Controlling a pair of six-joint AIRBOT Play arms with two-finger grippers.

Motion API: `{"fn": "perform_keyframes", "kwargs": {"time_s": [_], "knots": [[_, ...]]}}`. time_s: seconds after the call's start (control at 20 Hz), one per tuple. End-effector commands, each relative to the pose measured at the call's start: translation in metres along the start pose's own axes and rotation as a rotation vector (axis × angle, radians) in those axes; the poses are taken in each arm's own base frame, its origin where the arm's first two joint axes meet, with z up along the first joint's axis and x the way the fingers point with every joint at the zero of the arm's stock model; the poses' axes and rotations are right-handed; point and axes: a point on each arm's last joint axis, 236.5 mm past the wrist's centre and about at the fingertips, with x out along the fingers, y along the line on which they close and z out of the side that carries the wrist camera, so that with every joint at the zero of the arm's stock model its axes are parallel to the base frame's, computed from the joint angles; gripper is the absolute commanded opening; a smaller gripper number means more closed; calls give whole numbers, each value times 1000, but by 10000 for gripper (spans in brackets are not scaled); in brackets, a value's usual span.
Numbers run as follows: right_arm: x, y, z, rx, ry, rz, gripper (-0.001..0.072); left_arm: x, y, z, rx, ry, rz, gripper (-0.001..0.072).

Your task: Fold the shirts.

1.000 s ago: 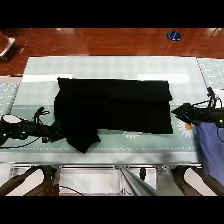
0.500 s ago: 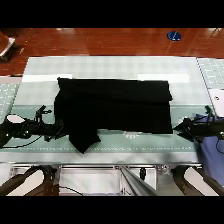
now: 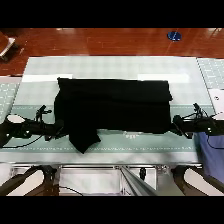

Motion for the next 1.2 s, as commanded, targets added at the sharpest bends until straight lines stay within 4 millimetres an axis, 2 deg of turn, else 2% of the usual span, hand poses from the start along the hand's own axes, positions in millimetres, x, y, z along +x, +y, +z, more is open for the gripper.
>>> {"fn": "perform_keyframes", "kwargs": {"time_s": [0.0,0.1,0.3,0.4,0.5,0.6,0.7,0.9,1.15], "knots": [[-6,25,6,-117,13,41,22,-5,-4,12,24,-37,0,18],[-24,42,20,-181,-6,53,22,-22,-20,29,68,-69,-16,18],[-64,77,61,-273,-118,69,22,-74,-66,83,184,-217,-43,18],[-73,89,75,-294,-135,80,22,-97,-88,110,219,-284,-67,18],[-73,98,89,-297,-138,96,22,-110,-106,135,230,-315,-84,18],[-66,110,102,-312,-129,109,22,-112,-121,159,247,-316,-91,18],[-56,123,119,-338,-128,106,22,-104,-136,185,263,-302,-94,18],[-45,135,165,-286,-151,113,22,-90,-154,238,227,-292,-108,18],[-26,133,201,-255,-146,115,22,-57,-157,271,213,-211,-112,18]]}}
